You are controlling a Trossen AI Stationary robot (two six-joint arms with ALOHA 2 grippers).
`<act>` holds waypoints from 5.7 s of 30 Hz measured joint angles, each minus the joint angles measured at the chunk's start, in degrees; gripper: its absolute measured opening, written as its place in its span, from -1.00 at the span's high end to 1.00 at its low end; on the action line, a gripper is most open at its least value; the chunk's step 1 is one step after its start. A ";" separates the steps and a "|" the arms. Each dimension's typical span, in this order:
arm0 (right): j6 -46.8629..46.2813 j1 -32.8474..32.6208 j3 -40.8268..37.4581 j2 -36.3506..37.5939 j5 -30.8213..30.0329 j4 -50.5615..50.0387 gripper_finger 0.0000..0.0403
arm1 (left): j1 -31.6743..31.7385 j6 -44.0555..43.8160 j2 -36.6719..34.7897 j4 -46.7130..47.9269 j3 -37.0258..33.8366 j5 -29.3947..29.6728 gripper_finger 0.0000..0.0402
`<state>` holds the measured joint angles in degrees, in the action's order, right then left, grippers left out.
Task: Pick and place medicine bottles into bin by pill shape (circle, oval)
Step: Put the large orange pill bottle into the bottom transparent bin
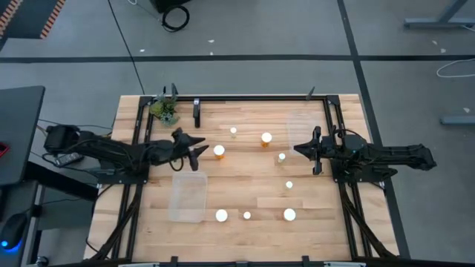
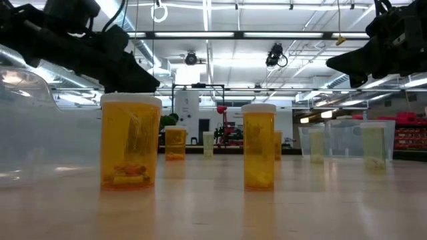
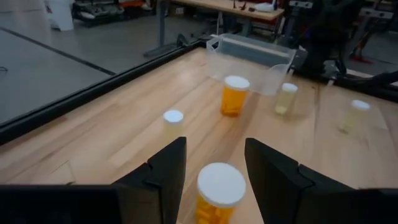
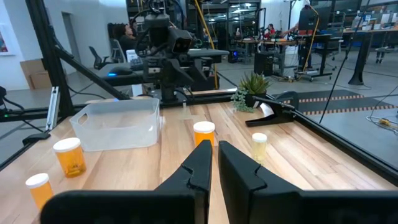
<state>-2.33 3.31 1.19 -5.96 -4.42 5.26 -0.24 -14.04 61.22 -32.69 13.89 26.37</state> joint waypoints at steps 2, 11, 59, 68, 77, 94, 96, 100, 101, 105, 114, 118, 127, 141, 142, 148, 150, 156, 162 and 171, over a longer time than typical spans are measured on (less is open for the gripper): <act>0.00 -0.02 0.01 0.02 0.00 0.02 0.82 | 1.11 0.37 1.33 0.05 0.99 -2.25 0.14; 0.00 -0.02 0.00 0.01 0.01 0.01 0.82 | 7.34 2.70 7.53 16.71 11.74 -13.41 0.03; 0.00 -0.02 0.00 0.01 0.00 -0.01 0.82 | 13.32 10.89 47.63 69.14 55.07 -31.35 -0.57; 0.01 -0.02 0.00 0.00 0.01 -0.58 0.82 | 13.53 10.87 47.97 69.16 55.21 -31.39 -0.50; 0.02 -0.02 0.00 0.00 0.00 -0.78 0.82 | 13.52 10.86 47.97 68.91 55.21 -31.06 -0.34; 0.00 -0.02 0.00 0.00 0.00 -0.90 0.82 | 13.52 10.79 47.92 68.91 55.19 -30.83 0.05; 0.00 -0.02 0.00 0.00 0.01 -0.90 0.82 | 13.48 10.71 47.92 68.91 55.19 -30.29 0.04; 0.01 -0.02 0.00 0.00 0.00 -0.90 0.82 | 13.50 10.71 47.92 68.94 55.19 -30.06 0.01; 0.00 -0.02 0.00 0.00 0.02 -0.90 0.82 | 13.50 10.71 47.92 68.94 55.19 -30.04 0.01; 0.00 -0.02 0.00 0.00 0.01 -0.89 0.82 | 13.40 10.73 47.10 69.18 55.10 -30.04 0.04; 0.01 -0.02 0.00 0.00 0.00 -0.88 0.82 | 13.39 10.27 41.62 70.10 55.10 -29.81 0.01; 0.00 0.00 0.00 0.00 0.00 -0.89 0.82 | 13.39 10.21 39.10 70.82 55.10 -28.90 0.03; 0.00 0.00 0.00 0.01 0.00 -0.92 0.82 | 13.20 8.70 32.79 72.89 55.12 -28.72 0.01; 0.00 -0.02 0.00 0.00 0.00 -0.94 0.82 | 9.81 3.79 27.33 76.67 55.12 -28.78 0.02; 0.00 -0.02 0.00 0.00 0.00 -0.98 0.82 | 9.50 3.40 27.19 76.82 55.12 -28.78 0.02; 0.00 -0.02 0.00 0.01 0.02 -1.07 0.82 | 7.66 1.09 26.97 78.76 55.15 -28.79 0.01; 0.00 -0.02 0.00 0.02 0.02 -1.20 0.82 | 6.96 0.18 26.96 79.42 55.15 -28.79 0.00; 0.00 -0.02 0.00 0.00 0.01 -1.33 0.82 | 4.80 -3.37 26.96 80.60 55.15 -30.47 0.02; 0.00 -0.02 0.00 0.00 0.02 -1.34 0.82 | 2.88 -6.61 26.96 82.78 55.15 -30.78 0.01; 0.00 -0.02 0.00 0.00 0.00 -1.33 0.82 | 0.45 -11.81 26.96 86.06 55.17 -30.93 0.03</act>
<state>-2.33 3.29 1.19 -5.95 -4.42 3.92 0.21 -25.86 88.18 53.38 69.06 -4.55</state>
